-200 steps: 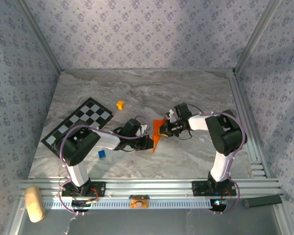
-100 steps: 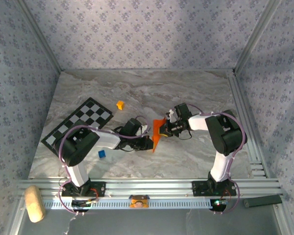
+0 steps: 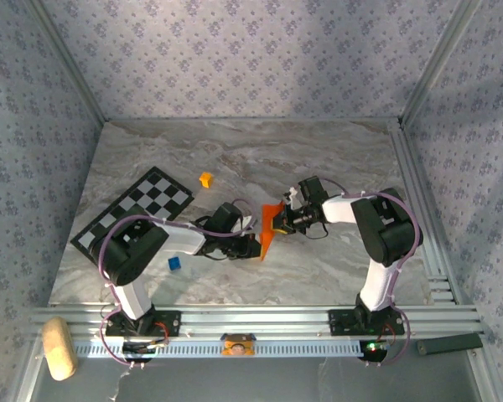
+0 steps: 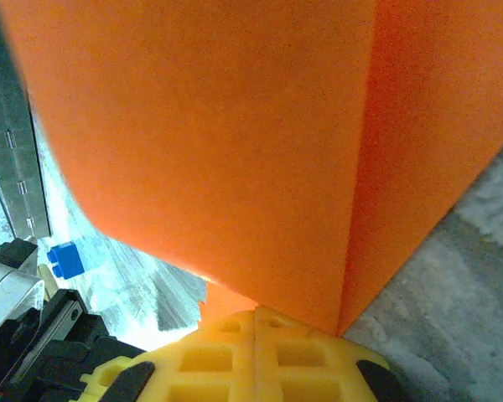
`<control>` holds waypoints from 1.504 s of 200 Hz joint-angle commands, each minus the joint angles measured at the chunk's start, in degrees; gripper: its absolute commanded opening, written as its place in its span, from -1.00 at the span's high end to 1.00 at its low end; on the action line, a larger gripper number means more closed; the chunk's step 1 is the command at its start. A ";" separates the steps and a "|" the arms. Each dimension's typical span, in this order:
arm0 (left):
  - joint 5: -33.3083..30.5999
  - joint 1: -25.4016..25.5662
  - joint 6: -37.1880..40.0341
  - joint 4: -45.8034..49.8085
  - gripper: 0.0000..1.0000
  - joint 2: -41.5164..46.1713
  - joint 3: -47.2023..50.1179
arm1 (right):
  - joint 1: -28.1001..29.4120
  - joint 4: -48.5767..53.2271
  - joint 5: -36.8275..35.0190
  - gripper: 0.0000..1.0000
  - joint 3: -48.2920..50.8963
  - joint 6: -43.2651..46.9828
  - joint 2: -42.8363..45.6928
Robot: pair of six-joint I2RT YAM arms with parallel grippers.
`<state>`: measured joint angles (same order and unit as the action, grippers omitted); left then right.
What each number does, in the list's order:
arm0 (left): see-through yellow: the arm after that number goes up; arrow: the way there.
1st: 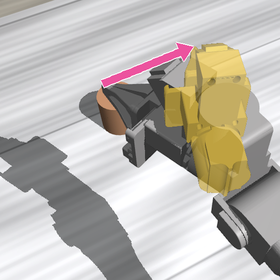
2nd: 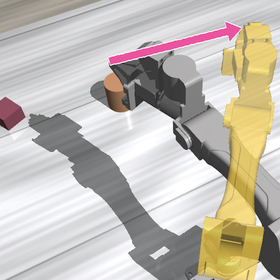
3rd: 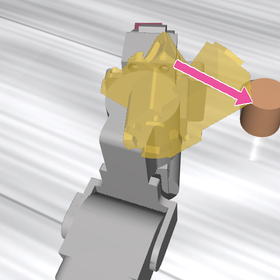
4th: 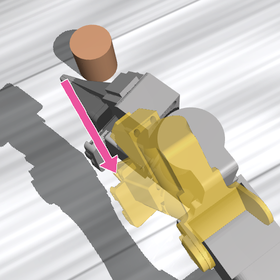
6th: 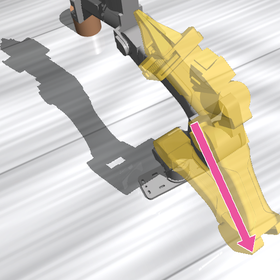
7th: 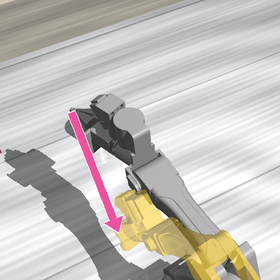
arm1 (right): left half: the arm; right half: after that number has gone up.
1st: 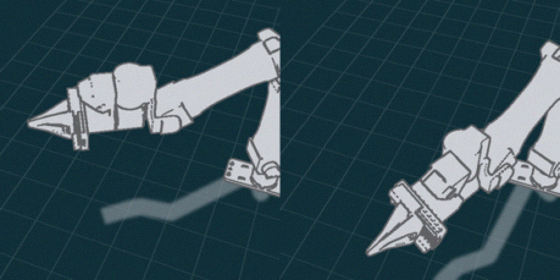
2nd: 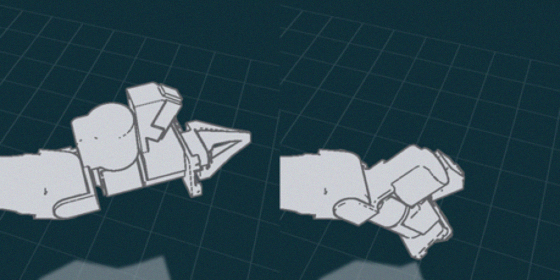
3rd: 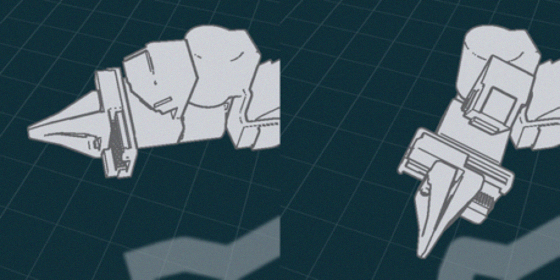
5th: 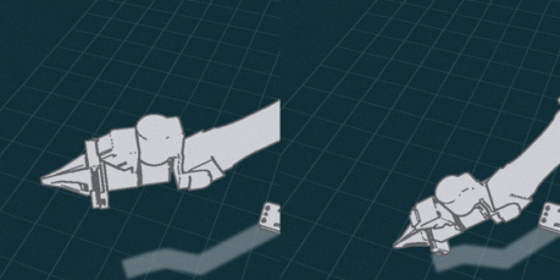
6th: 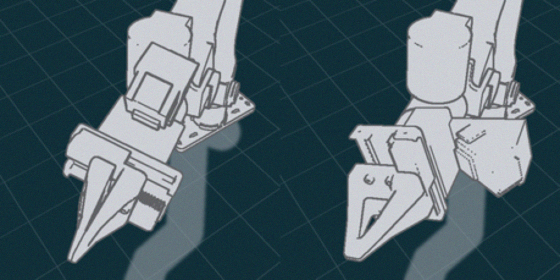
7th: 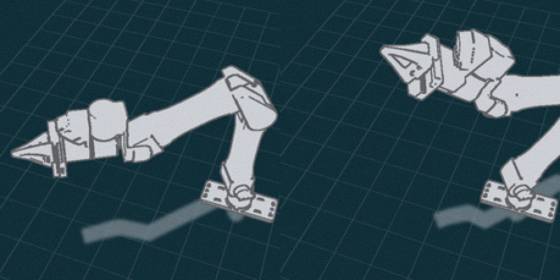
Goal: Fold a paper plane with a square sheet of paper (pick it up from the middle)
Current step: Fold the wing for the fifth time at the center of the table.
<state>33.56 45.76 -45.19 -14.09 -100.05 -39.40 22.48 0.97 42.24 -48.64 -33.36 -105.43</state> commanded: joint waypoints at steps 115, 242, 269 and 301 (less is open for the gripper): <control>5.02 1.26 2.03 6.79 0.99 -0.32 1.04 | -0.60 5.20 -8.58 0.90 1.97 0.93 -1.89; 1.97 1.34 2.88 8.83 0.61 6.21 2.97 | -0.54 4.97 -9.09 0.90 2.10 0.32 -1.62; -0.13 0.12 3.06 9.89 0.60 10.33 2.67 | -0.53 5.01 -9.02 0.90 1.80 0.23 -1.80; -2.32 -1.07 1.80 7.49 0.89 12.21 0.18 | -0.39 4.32 -8.93 0.90 1.90 -0.49 -1.71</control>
<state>33.56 45.54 -43.13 -5.89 -89.47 -36.49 22.48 0.91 42.19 -48.58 -33.41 -105.41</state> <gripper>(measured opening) 0.068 0.052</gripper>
